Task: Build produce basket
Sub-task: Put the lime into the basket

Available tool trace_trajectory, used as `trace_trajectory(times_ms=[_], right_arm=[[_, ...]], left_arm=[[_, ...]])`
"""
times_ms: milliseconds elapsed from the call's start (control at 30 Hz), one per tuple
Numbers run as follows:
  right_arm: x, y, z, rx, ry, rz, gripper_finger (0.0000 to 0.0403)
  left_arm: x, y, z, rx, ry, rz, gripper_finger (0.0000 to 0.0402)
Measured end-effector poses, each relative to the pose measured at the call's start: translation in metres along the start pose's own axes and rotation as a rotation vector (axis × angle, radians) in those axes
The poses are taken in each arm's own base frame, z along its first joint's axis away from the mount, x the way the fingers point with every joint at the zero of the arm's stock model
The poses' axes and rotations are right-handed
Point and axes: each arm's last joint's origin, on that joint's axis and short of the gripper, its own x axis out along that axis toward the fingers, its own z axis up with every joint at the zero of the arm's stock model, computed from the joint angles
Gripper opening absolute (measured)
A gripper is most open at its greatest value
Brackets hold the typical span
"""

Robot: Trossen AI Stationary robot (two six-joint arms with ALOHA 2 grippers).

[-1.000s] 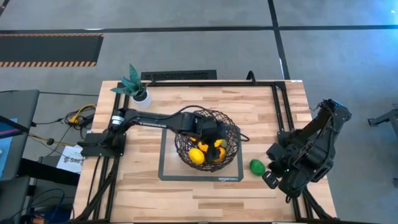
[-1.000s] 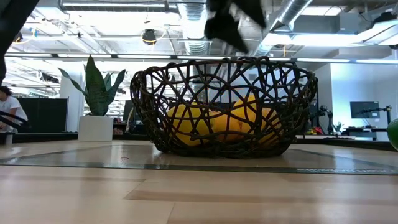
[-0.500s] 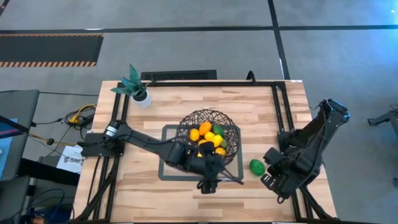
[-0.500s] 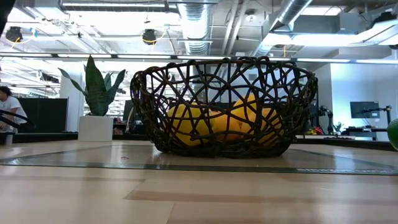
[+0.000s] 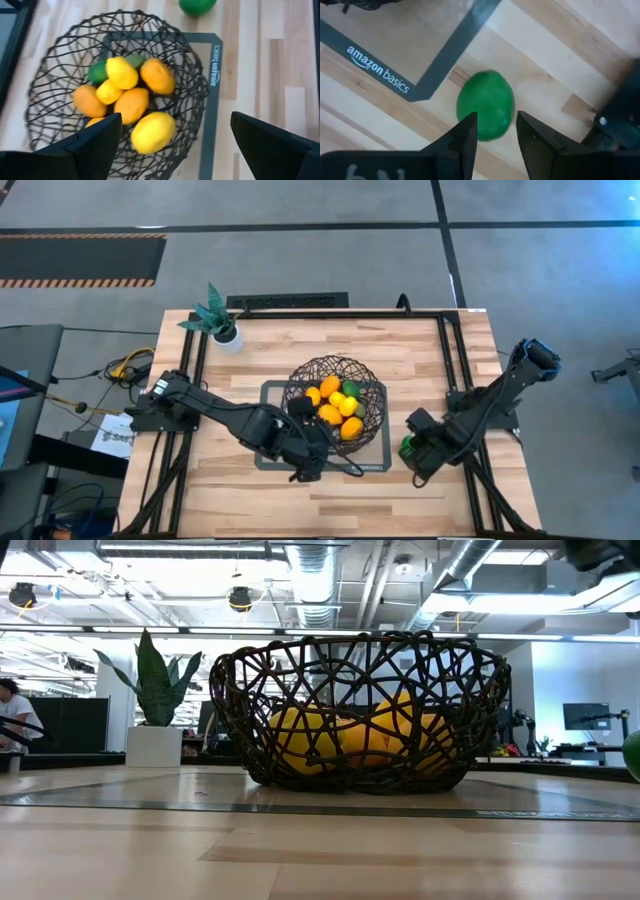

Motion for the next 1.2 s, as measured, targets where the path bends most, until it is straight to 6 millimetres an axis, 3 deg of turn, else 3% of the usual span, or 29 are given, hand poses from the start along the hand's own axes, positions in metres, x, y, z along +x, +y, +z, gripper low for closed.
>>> trace_trajectory(times_ms=[200, 367, 500, 667, 833, 1067, 1200], right_arm=[[0.018, -0.004, 0.014, -0.01, 0.009, -0.046, 0.0166], [0.039, -0.004, 0.015, 0.001, 0.114, -0.018, 0.0179], [0.039, -0.018, 0.017, 0.017, 0.114, -0.157, 0.0183], [0.038, -0.03, 0.016, 0.027, 0.135, -0.28, 0.0122], [0.056, -0.023, 0.009, 0.021, 0.144, -0.167, 0.0016], [0.082, -0.024, -0.003, 0.057, 0.142, -0.093, 0.0037], [0.089, -0.02, -0.005, 0.087, 0.155, -0.021, 0.0019]], left_arm=[[-0.018, 0.012, -0.002, -0.003, -0.01, 0.019, 0.0359], [-0.028, 0.019, -0.007, 0.0, 0.019, 0.033, 0.0359], [-0.028, 0.021, -0.01, -0.007, 0.041, 0.071, 0.0359], [-0.029, 0.021, -0.011, -0.023, 0.044, 0.072, 0.0359], [-0.031, 0.016, -0.013, -0.015, 0.042, 0.063, 0.0359], [-0.033, 0.012, -0.015, -0.031, 0.039, 0.055, 0.0359], [-0.033, 0.011, -0.015, -0.04, 0.039, 0.055, 0.0359]])
